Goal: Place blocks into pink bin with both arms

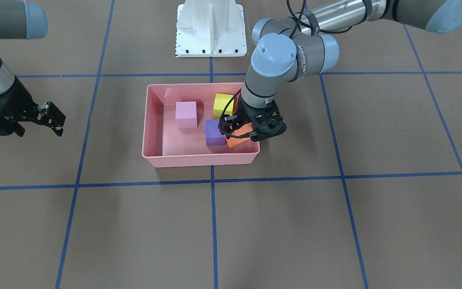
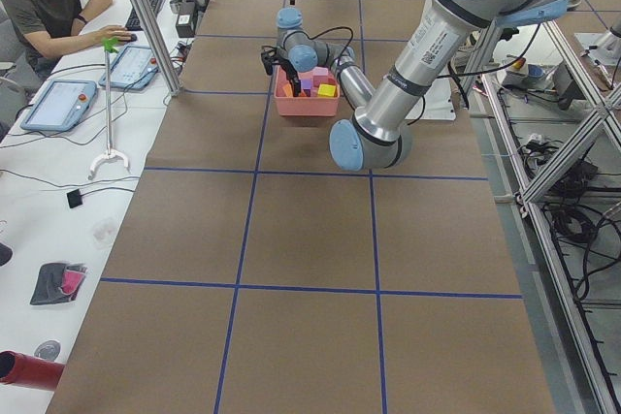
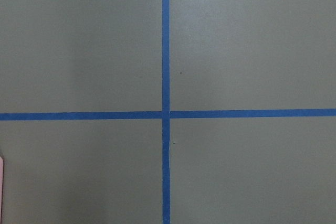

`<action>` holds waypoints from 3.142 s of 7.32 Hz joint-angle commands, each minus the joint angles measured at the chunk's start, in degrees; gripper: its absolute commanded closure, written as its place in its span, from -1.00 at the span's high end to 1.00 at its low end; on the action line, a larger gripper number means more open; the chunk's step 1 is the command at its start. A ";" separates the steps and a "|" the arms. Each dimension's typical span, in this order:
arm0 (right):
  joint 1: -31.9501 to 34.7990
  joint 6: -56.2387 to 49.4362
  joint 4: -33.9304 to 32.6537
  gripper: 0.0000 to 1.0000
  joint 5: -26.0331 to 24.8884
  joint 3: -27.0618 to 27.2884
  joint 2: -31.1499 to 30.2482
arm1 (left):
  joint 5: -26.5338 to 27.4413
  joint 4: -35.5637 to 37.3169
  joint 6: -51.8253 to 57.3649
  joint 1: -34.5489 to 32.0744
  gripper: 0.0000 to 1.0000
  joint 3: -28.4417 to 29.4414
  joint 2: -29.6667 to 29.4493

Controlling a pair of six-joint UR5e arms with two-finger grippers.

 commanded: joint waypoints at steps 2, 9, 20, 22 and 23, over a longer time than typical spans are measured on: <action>0.17 0.00 0.00 0.98 0.45 0.06 -0.25 | -0.74 0.46 0.09 -3.04 0.97 -5.84 0.97; 19.05 -21.33 0.00 0.98 13.89 0.41 -13.24 | -10.72 3.55 51.89 -26.01 0.98 -31.80 43.91; 26.81 -31.55 0.00 0.98 15.30 -5.47 -20.03 | -19.53 4.07 85.34 -46.28 0.99 -13.34 49.24; 26.81 -31.20 0.00 0.98 15.48 -6.69 -19.68 | -19.46 4.25 90.86 -48.30 0.99 -12.38 49.41; 26.81 -31.29 0.00 0.98 15.39 -7.49 -19.41 | -19.54 10.34 90.79 -48.83 0.99 -13.07 48.80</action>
